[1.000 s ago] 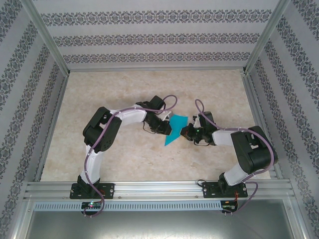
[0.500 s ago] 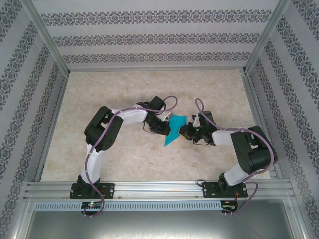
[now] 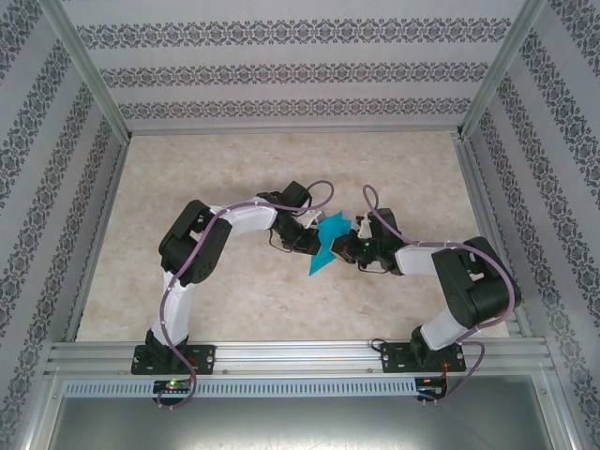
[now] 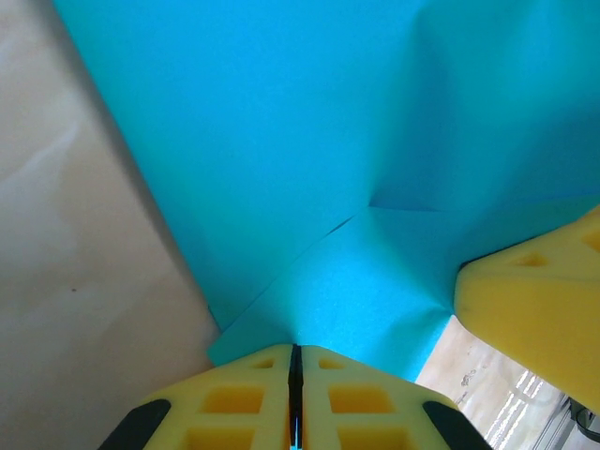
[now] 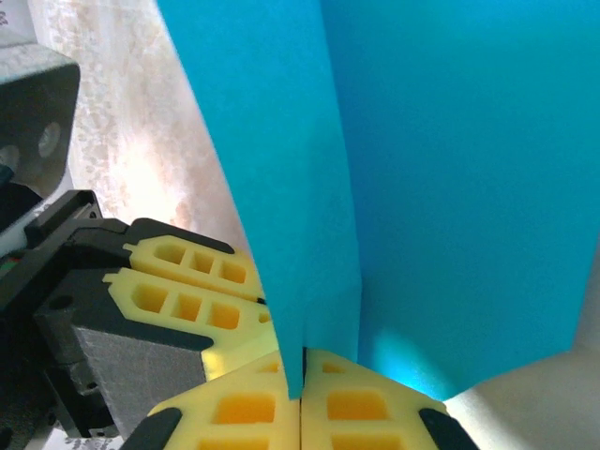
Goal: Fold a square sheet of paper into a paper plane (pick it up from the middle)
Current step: Fourth fold the wing at the center of the table.
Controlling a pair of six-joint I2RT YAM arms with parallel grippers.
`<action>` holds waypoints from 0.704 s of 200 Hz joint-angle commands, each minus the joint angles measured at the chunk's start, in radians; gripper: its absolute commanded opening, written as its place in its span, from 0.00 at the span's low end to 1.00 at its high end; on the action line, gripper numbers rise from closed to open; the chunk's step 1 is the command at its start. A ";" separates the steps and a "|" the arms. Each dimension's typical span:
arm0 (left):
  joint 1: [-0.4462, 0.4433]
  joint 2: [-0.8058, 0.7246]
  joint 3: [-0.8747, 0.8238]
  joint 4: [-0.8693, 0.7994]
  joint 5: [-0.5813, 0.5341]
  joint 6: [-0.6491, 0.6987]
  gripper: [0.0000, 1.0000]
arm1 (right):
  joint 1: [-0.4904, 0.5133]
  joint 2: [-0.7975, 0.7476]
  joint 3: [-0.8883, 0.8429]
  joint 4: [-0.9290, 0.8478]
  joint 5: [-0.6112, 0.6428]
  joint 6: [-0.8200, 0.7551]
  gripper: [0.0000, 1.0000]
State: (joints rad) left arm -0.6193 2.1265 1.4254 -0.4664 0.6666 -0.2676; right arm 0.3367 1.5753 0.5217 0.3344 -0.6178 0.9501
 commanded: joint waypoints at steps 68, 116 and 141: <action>0.007 0.023 -0.049 0.018 -0.007 0.012 0.12 | 0.001 0.048 0.006 0.199 -0.010 0.132 0.03; 0.007 0.016 -0.069 0.034 -0.001 0.011 0.12 | 0.003 0.104 -0.017 0.335 -0.014 0.212 0.03; 0.007 0.012 -0.074 0.039 0.005 0.010 0.12 | 0.014 0.106 -0.003 0.262 0.010 0.174 0.05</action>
State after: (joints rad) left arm -0.6128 2.1250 1.3949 -0.4068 0.7044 -0.2680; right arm 0.3370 1.6730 0.5144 0.5858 -0.6308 1.1355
